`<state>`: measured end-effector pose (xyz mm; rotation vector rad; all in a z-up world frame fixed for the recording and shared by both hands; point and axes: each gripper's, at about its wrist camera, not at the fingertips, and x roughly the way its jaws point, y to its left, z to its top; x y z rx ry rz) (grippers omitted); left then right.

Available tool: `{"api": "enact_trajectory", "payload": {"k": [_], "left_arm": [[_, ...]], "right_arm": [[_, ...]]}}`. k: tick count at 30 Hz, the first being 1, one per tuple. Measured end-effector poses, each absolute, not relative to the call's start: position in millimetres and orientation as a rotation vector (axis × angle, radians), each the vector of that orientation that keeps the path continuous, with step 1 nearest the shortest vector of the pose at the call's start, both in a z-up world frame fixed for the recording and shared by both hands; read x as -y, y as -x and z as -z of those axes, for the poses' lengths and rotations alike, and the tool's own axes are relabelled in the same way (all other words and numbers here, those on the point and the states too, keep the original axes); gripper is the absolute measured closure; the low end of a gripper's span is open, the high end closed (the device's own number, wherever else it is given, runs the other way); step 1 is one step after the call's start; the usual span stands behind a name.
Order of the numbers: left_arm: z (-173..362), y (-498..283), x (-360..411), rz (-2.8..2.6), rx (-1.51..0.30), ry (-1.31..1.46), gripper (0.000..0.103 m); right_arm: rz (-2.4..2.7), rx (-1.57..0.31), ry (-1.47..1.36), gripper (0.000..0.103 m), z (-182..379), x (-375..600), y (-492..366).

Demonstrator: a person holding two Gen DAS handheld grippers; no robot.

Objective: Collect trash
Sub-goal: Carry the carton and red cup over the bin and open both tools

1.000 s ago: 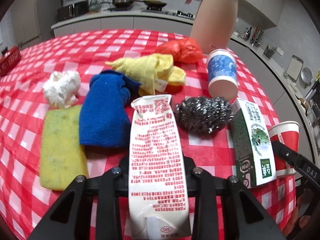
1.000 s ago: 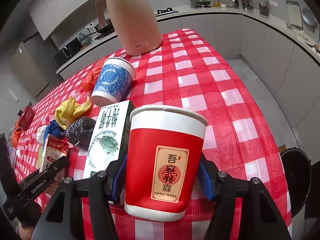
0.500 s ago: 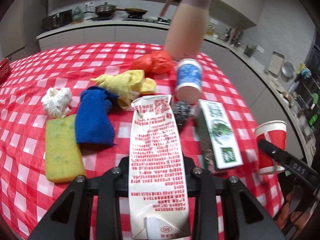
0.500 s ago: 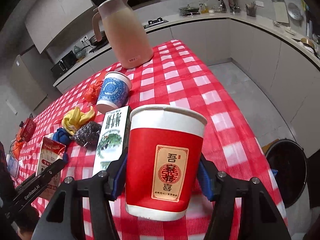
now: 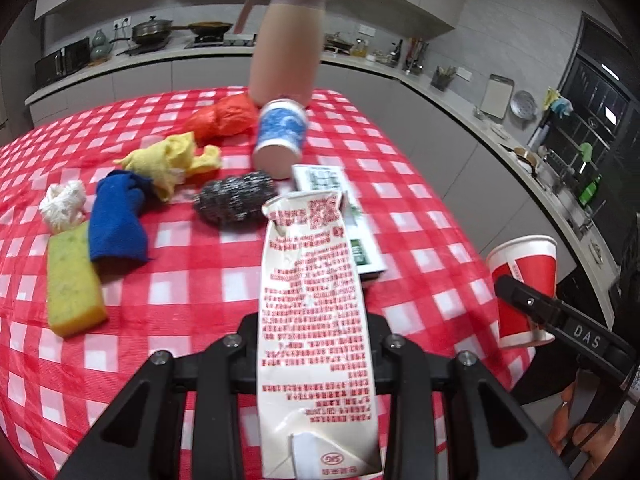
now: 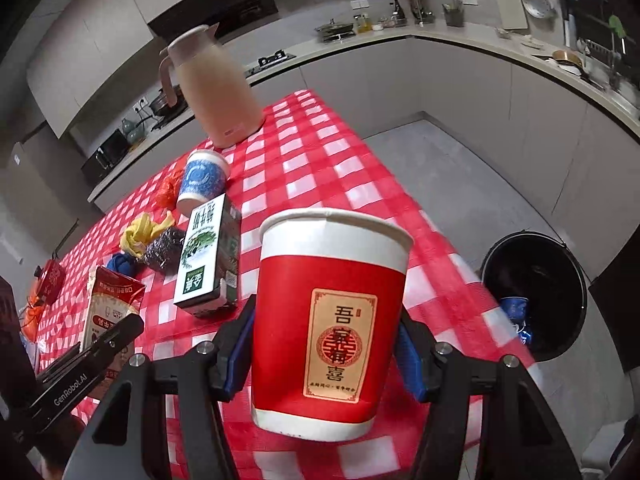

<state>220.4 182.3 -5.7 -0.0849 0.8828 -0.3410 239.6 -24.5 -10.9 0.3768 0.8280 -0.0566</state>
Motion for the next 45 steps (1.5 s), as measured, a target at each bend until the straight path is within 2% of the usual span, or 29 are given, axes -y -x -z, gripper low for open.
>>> {"api": "enact_trajectory", "payload": {"k": [7,14,23,29,37,39,41,43,45], "left_arm": [[-3,-213,-117,0.37,-0.856,0.079,0.069],[0,-211,1,0.434,-0.89,0.087,0.069],[36,-219,128,0.514,-0.965,0.044,0.069],[81,-221,173,0.496,-1.068,0.014,0.069],[119,-231,194,0.435,-1.148,-0.003,0.068],[128,-235,197,0.42,-1.188,0.008,0.057],[134,-236,198,0.371,-1.207,-0.002,0.035],[133,-240,199,0.35,-1.207,-0.008,0.026],[128,-242,198,0.342,-1.192,-0.011,0.026]], "right_arm": [[0.041,-0.805,-0.398,0.041,11,80,-229],[0.071,-0.816,-0.406,0.041,19,195,-215],[0.12,-0.892,-0.418,0.041,63,317,-209],[0.103,-0.976,-0.417,0.041,106,354,-216],[0.057,-1.068,-0.413,0.04,156,380,-238],[0.04,-1.101,-0.408,0.034,168,382,-246],[0.063,-1.131,-0.377,0.022,178,385,-250],[0.073,-1.13,-0.376,0.02,181,392,-253],[0.098,-1.112,-0.388,0.019,177,401,-253]]}}
